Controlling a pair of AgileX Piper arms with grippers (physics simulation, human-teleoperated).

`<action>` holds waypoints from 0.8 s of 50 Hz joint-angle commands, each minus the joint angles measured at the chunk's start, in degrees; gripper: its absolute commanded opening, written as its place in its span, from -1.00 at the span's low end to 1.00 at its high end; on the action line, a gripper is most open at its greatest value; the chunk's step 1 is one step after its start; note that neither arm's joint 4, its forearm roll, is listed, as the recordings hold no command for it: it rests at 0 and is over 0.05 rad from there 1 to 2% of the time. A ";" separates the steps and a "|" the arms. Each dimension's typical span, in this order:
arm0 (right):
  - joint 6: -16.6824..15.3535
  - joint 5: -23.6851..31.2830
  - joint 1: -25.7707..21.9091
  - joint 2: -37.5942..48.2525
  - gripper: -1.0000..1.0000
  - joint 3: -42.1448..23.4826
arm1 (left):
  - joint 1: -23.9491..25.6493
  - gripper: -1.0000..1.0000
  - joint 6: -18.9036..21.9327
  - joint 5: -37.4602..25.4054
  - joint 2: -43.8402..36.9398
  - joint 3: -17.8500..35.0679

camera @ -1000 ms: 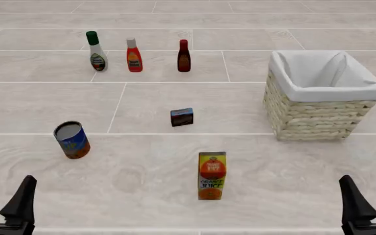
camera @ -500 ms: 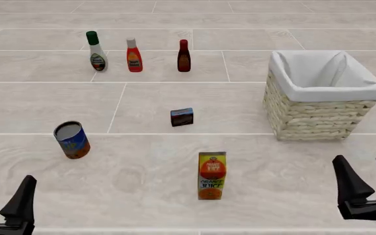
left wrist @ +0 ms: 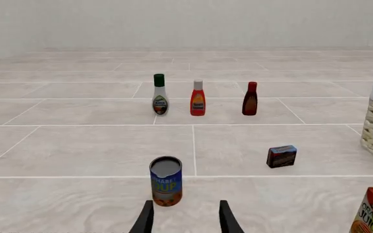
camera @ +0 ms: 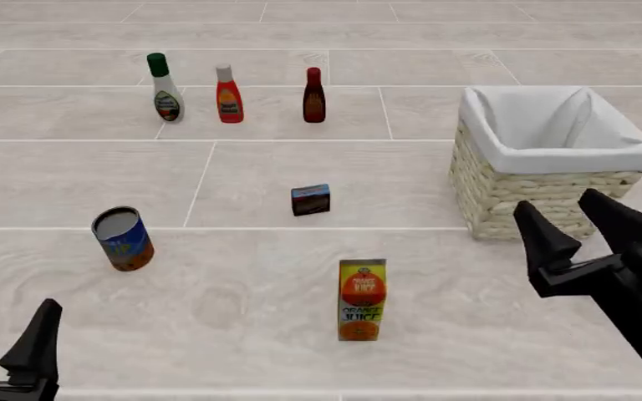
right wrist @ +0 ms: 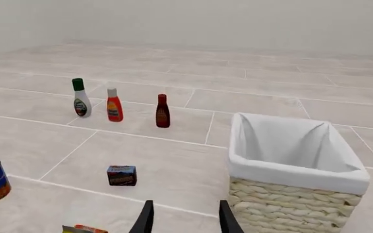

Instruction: Pick the chocolate pudding and place it in the basket.

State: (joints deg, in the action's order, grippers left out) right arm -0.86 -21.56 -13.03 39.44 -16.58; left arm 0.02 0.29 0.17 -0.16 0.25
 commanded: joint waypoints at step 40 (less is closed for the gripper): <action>-13.24 13.20 -12.03 33.55 1.00 -35.11 | -0.03 1.00 0.03 -0.06 0.05 0.05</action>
State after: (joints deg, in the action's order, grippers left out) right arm -9.30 -13.69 -23.80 67.19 -43.95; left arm -0.01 0.29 0.02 -0.13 0.35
